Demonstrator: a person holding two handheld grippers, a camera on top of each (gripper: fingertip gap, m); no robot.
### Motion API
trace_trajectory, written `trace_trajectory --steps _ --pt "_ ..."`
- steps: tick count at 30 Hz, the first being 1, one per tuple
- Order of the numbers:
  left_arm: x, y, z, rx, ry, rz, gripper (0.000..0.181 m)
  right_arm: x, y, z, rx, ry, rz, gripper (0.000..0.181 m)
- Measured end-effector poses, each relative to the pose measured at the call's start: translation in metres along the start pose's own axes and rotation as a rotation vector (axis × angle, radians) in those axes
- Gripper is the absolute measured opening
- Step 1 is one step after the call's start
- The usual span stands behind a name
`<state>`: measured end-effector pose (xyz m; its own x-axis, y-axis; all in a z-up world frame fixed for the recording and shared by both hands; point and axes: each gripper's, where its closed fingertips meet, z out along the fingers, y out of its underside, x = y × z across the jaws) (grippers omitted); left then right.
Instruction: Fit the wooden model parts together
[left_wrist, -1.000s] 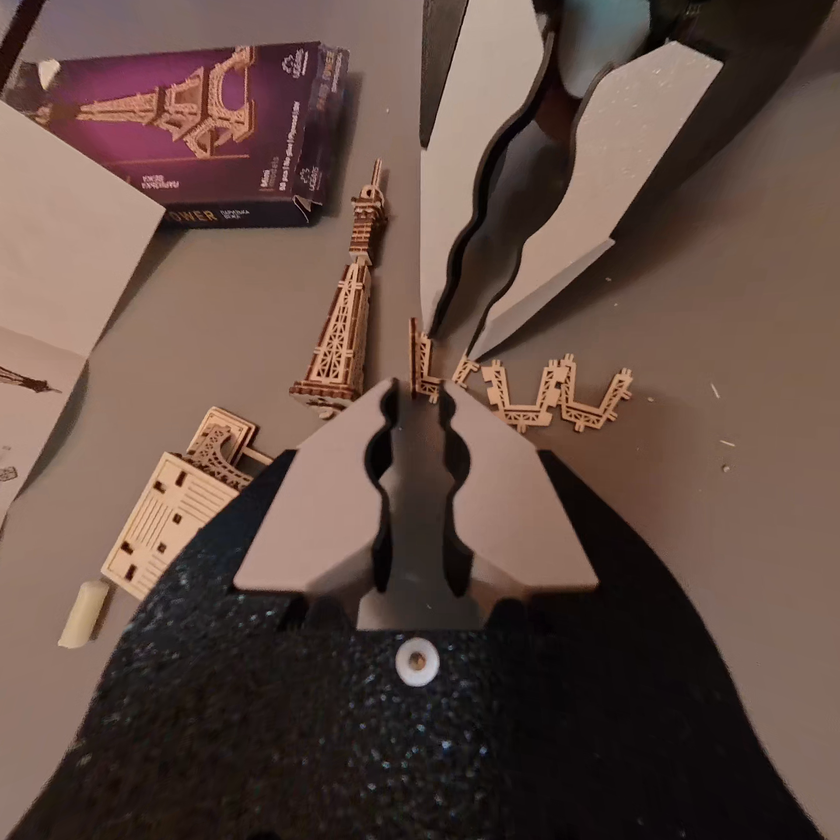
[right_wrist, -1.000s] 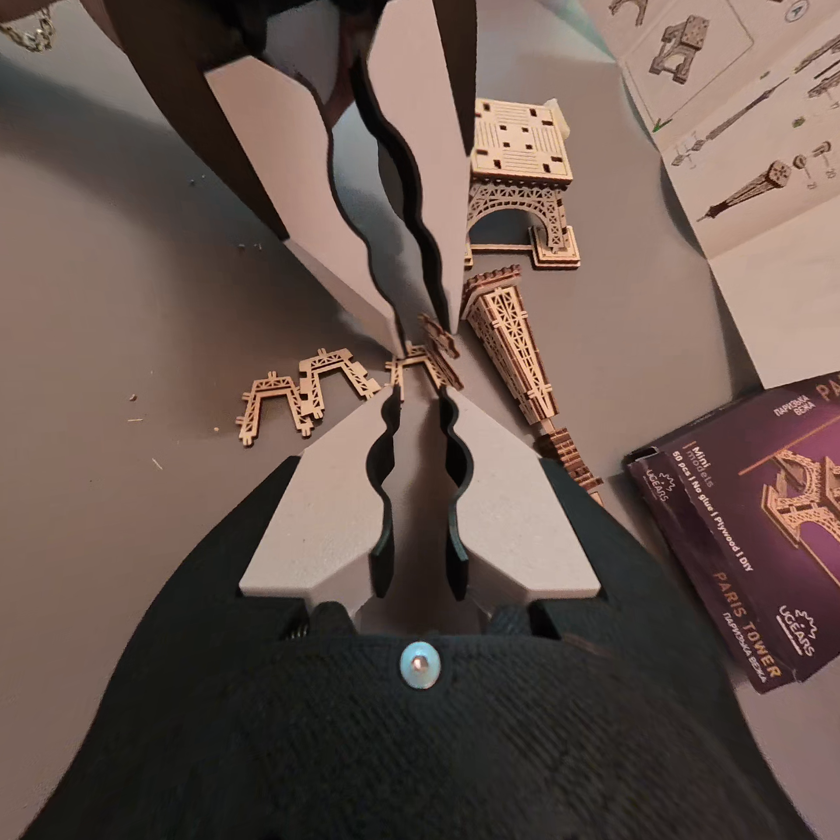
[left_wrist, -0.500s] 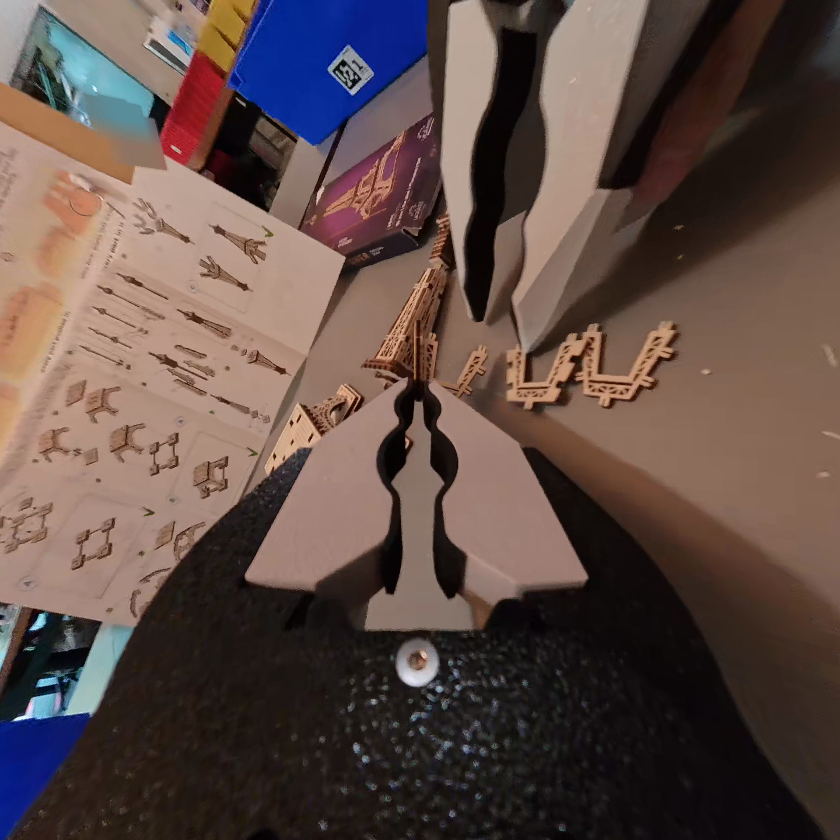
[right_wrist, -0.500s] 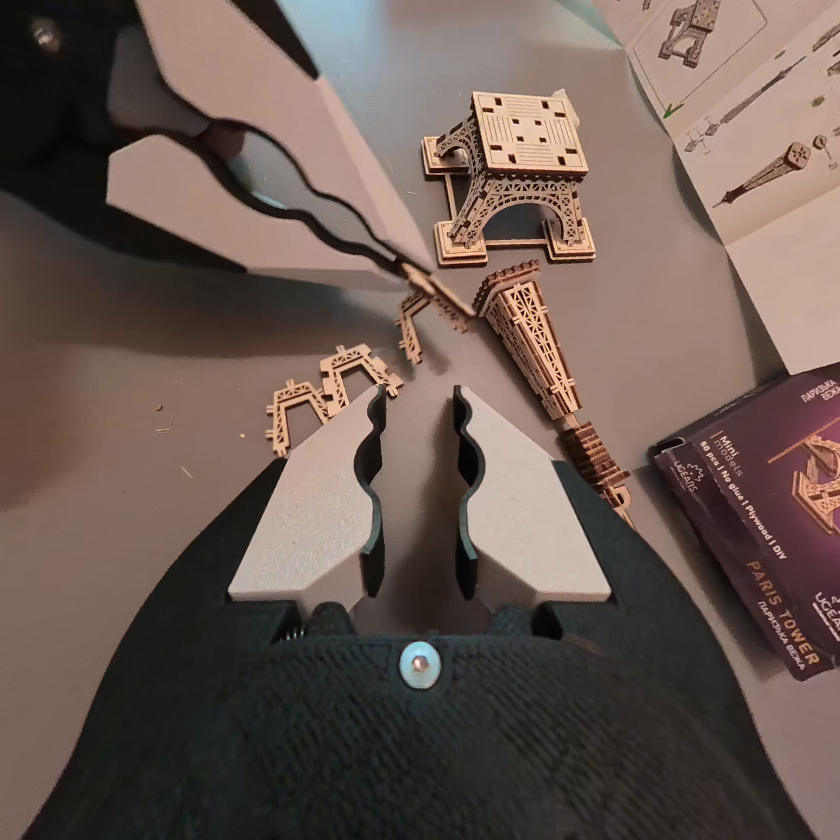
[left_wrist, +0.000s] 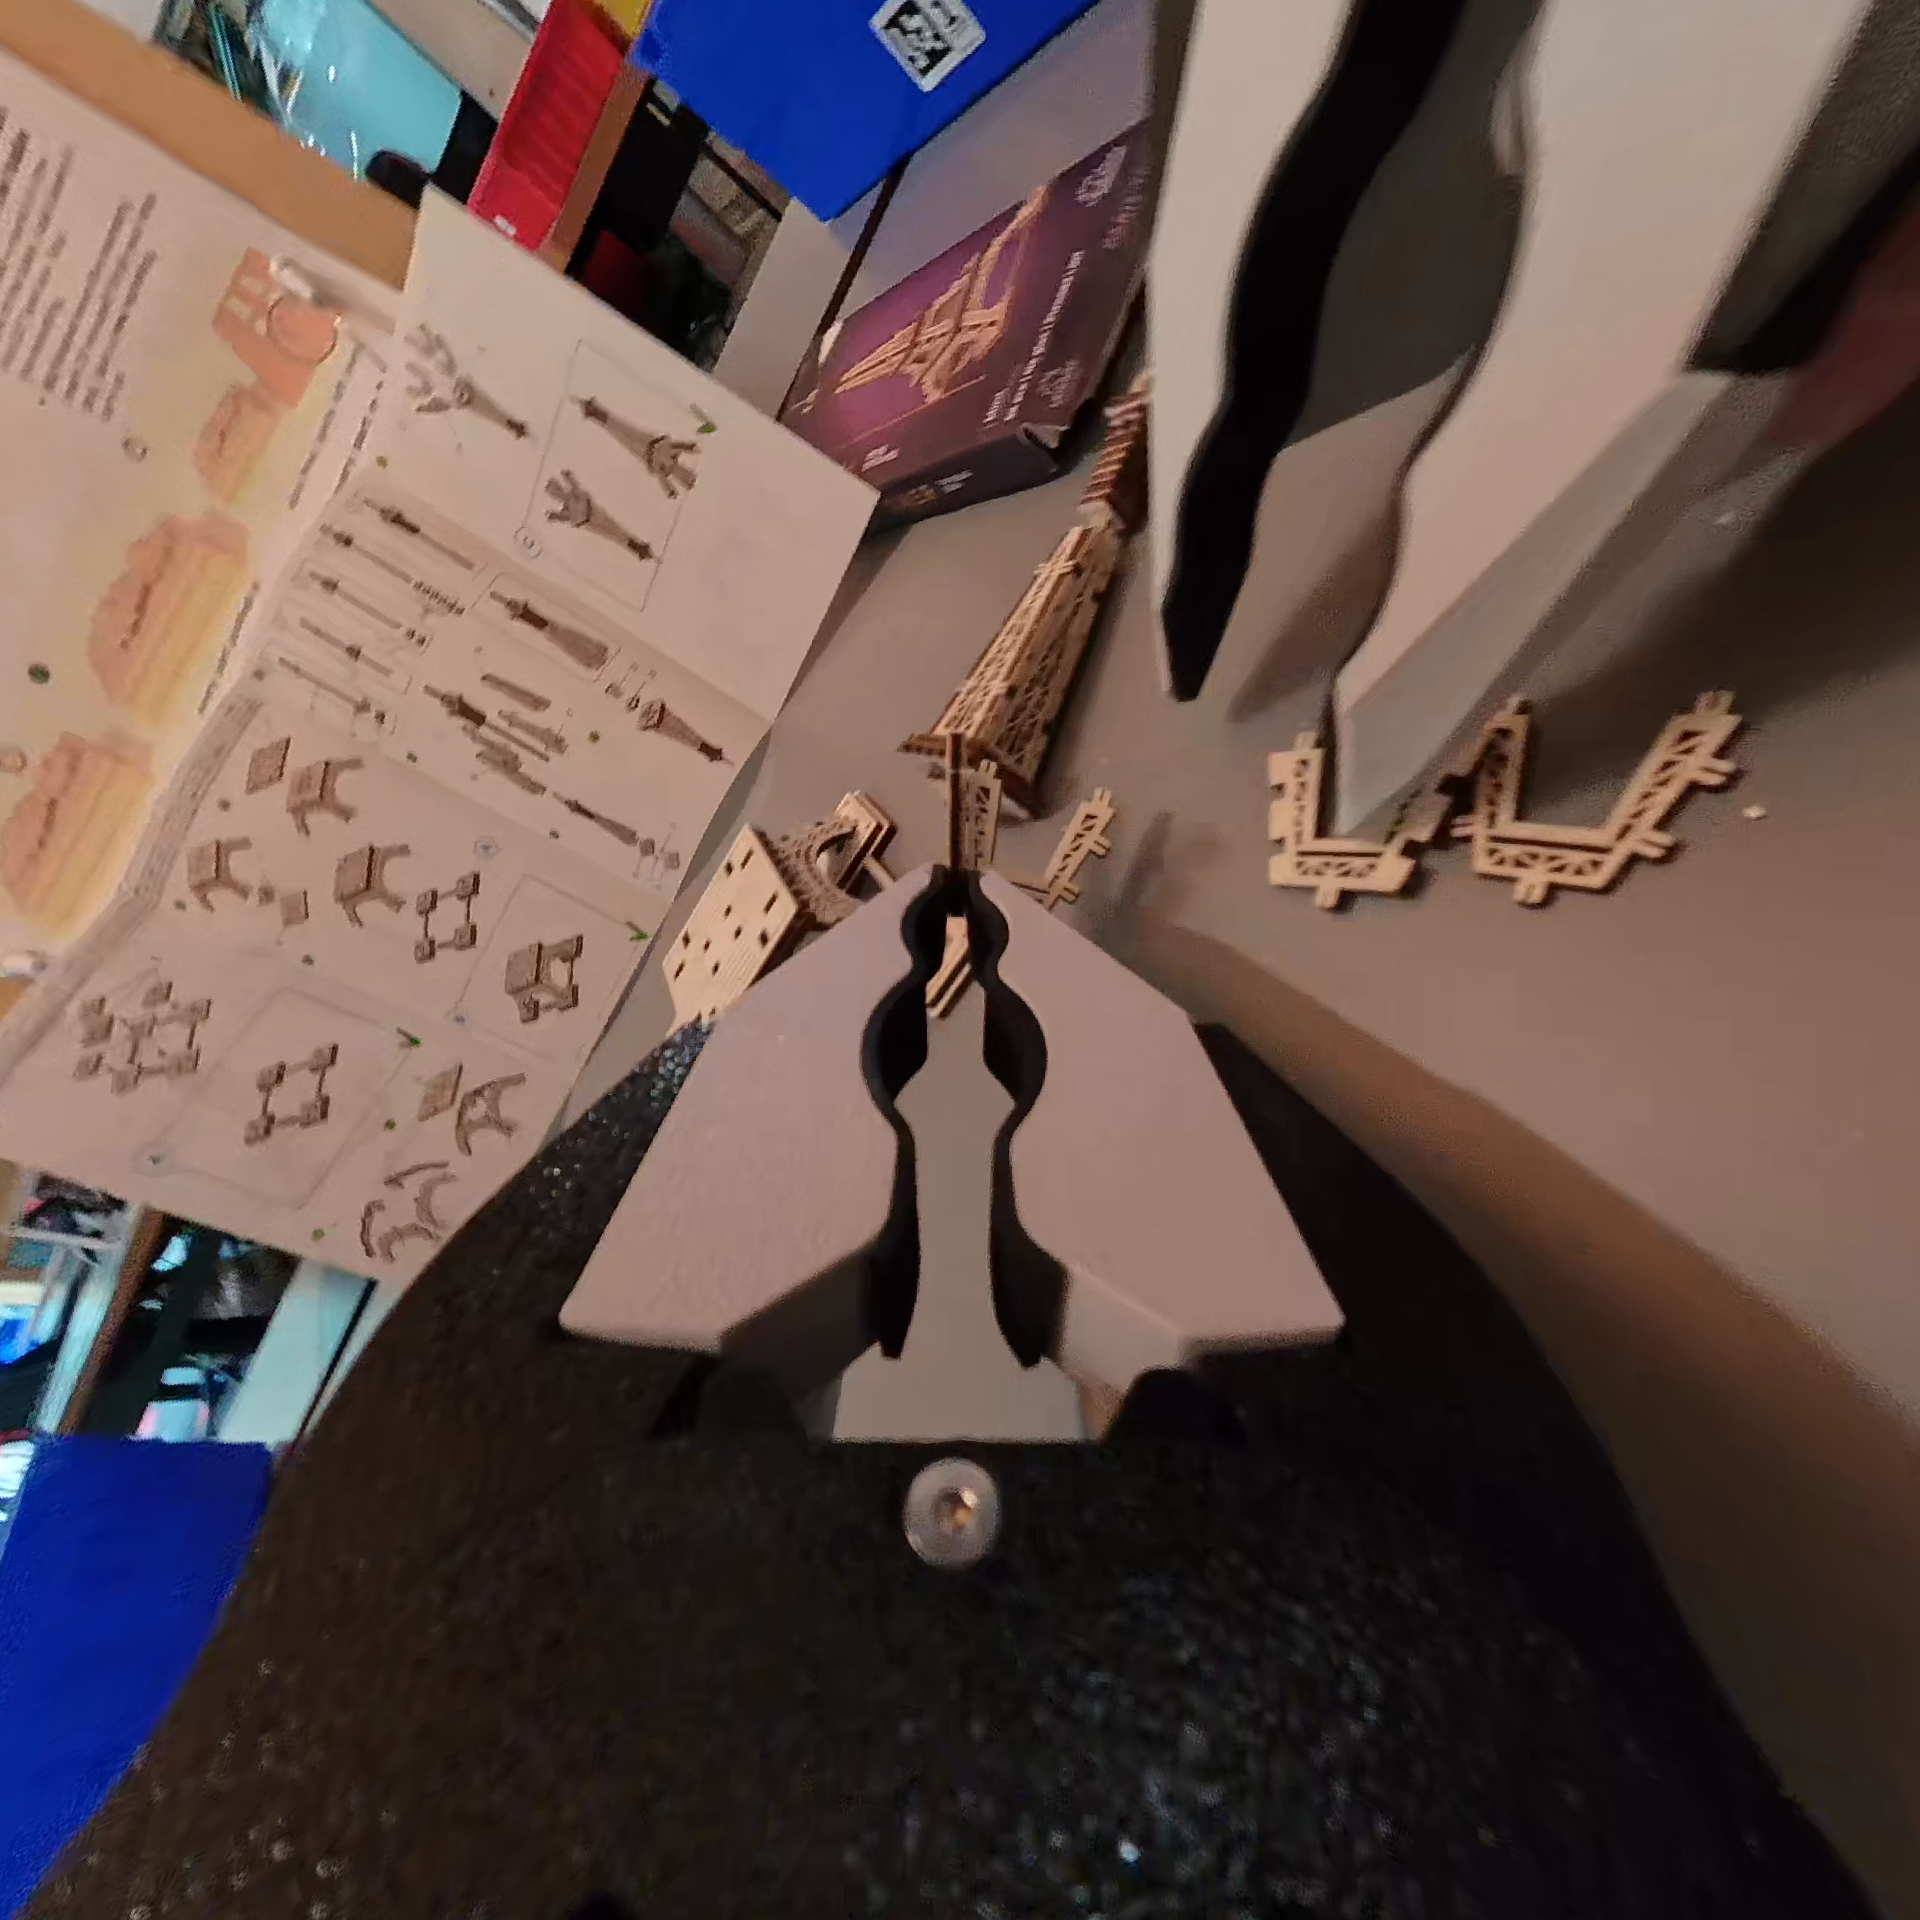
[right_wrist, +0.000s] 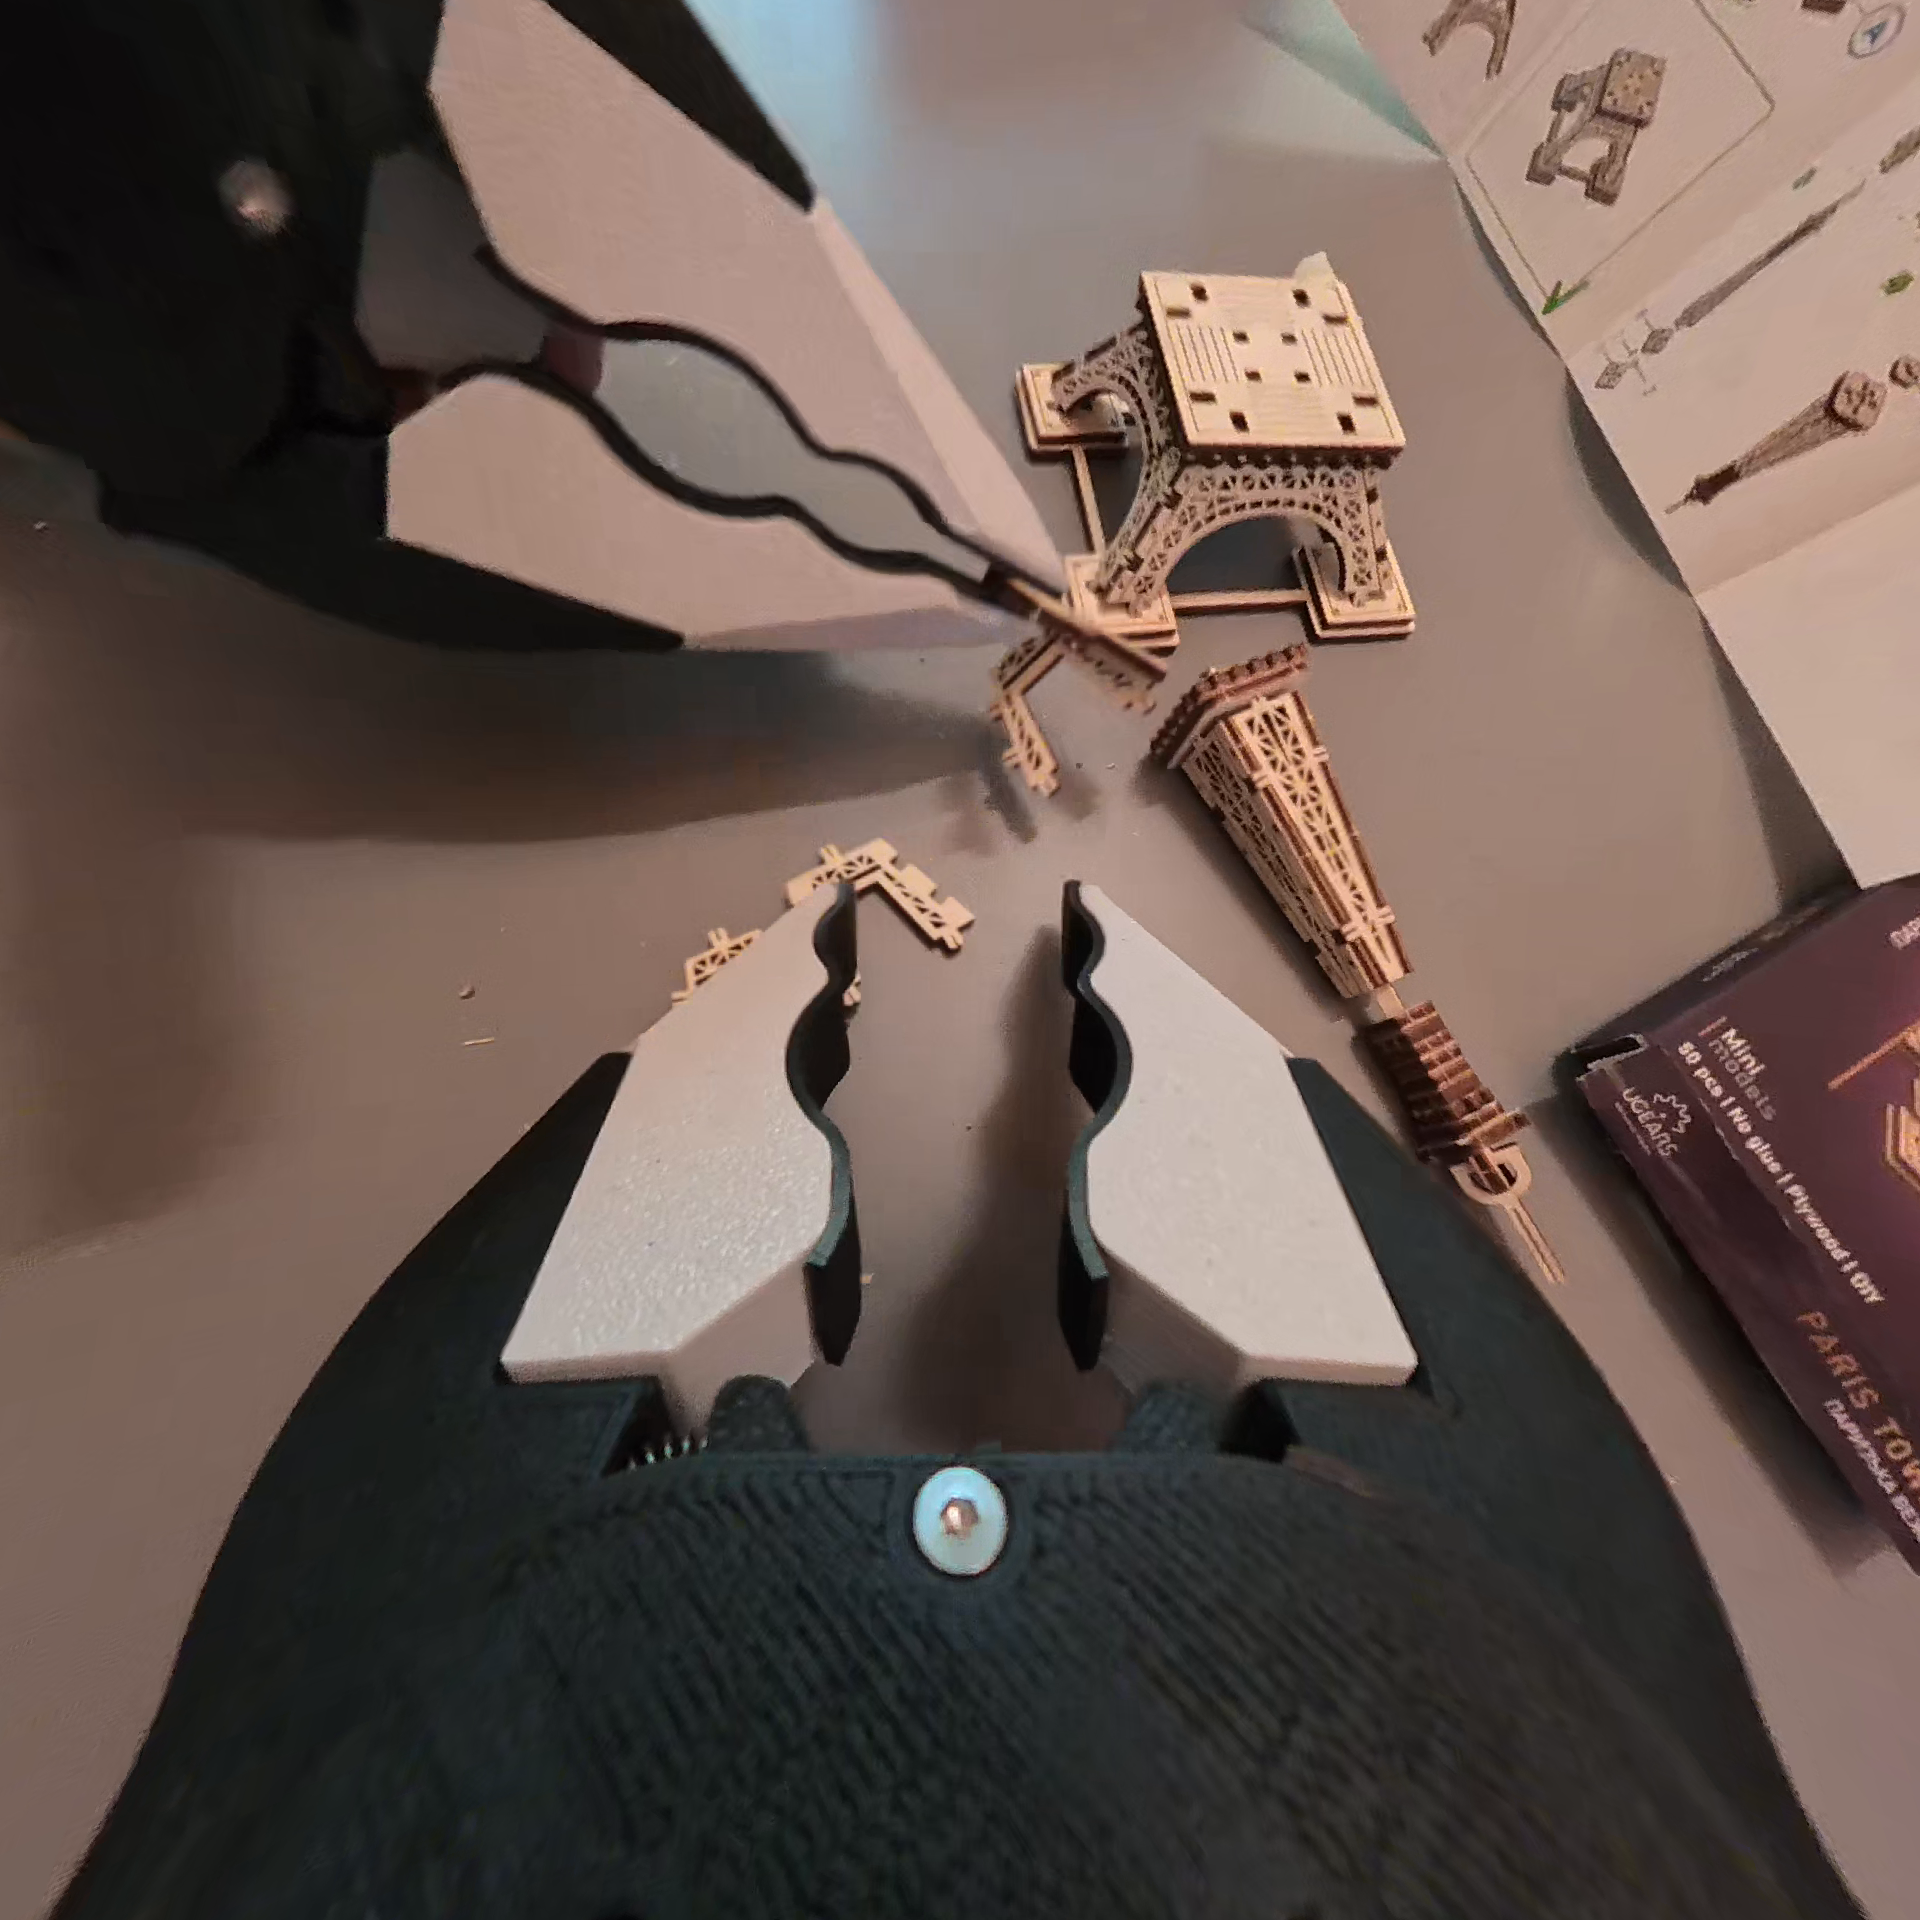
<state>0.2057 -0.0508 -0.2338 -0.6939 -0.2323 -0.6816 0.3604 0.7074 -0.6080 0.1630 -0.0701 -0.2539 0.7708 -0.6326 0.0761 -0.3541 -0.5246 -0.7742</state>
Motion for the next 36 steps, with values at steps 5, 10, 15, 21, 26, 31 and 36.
trace_trajectory --steps 5,10,15,21,26,31,36 --pt "-0.016 0.015 -0.007 -0.002 -0.009 -0.126 0.001 0.005 0.003 0.002 -0.022 0.024 -0.057 0.042" --pt "-0.023 0.020 -0.007 0.026 0.022 -0.220 0.000 0.013 -0.001 0.009 -0.033 0.062 -0.070 0.040" --pt "-0.021 0.017 -0.009 0.034 0.034 -0.196 0.001 0.013 -0.010 0.023 -0.033 0.094 0.056 0.036" --pt "-0.016 0.028 -0.013 -0.049 0.005 -0.088 0.001 -0.004 -0.005 0.015 -0.123 0.080 0.009 0.044" --pt "-0.014 0.030 -0.012 -0.056 0.012 -0.065 0.001 -0.008 -0.001 0.005 -0.116 0.086 -0.096 0.044" --pt "-0.017 0.032 -0.013 -0.035 0.026 -0.110 0.001 -0.009 0.001 0.005 -0.085 0.069 -0.064 0.042" --pt "-0.015 0.025 -0.016 0.012 0.043 -0.121 0.001 -0.006 -0.004 0.012 -0.061 0.074 -0.036 0.040"
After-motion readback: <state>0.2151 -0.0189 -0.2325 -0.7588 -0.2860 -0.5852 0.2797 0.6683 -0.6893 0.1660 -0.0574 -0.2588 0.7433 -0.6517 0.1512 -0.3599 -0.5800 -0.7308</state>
